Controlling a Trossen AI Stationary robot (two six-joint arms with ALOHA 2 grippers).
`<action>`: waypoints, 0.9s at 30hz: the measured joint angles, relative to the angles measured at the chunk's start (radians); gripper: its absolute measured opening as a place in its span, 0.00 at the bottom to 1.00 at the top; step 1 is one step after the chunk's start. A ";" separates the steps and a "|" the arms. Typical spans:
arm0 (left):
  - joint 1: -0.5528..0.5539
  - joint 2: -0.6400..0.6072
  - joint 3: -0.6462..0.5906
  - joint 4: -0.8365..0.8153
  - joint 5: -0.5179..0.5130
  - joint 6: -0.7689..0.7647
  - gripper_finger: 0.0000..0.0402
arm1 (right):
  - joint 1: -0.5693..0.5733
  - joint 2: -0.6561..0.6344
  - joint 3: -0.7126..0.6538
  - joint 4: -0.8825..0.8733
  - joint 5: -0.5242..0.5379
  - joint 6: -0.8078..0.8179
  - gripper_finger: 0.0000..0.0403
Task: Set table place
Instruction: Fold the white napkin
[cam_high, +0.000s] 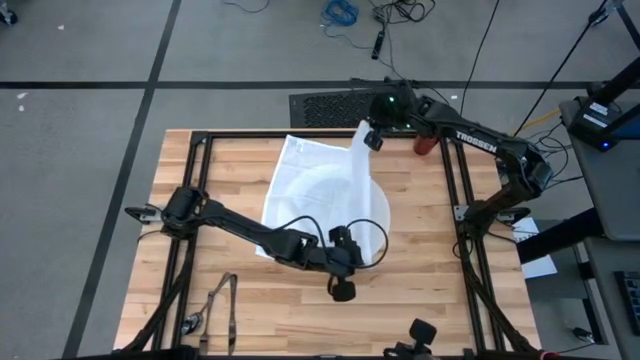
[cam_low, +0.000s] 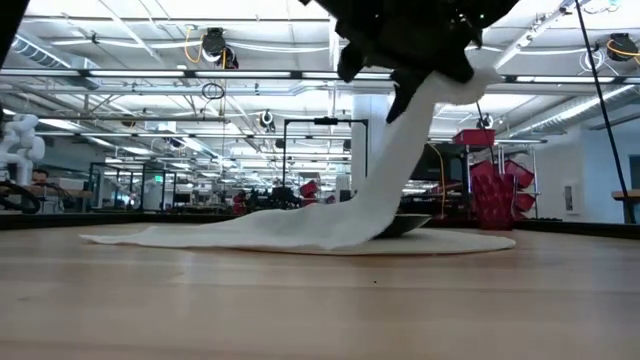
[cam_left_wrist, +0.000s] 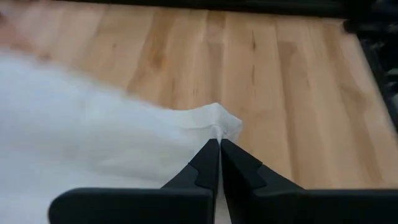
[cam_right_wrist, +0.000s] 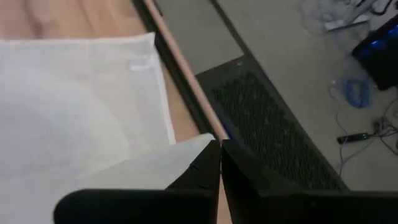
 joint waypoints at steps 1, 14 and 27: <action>-0.001 0.000 -0.021 0.039 0.013 -0.012 0.00 | -0.005 0.007 0.000 0.021 0.000 0.000 0.00; 0.002 -0.062 -0.210 0.296 0.018 -0.060 0.00 | -0.044 0.026 0.005 0.135 0.021 0.017 0.00; -0.007 -0.080 -0.339 0.297 0.022 -0.142 0.00 | -0.052 0.132 -0.050 -0.125 -0.179 0.161 0.08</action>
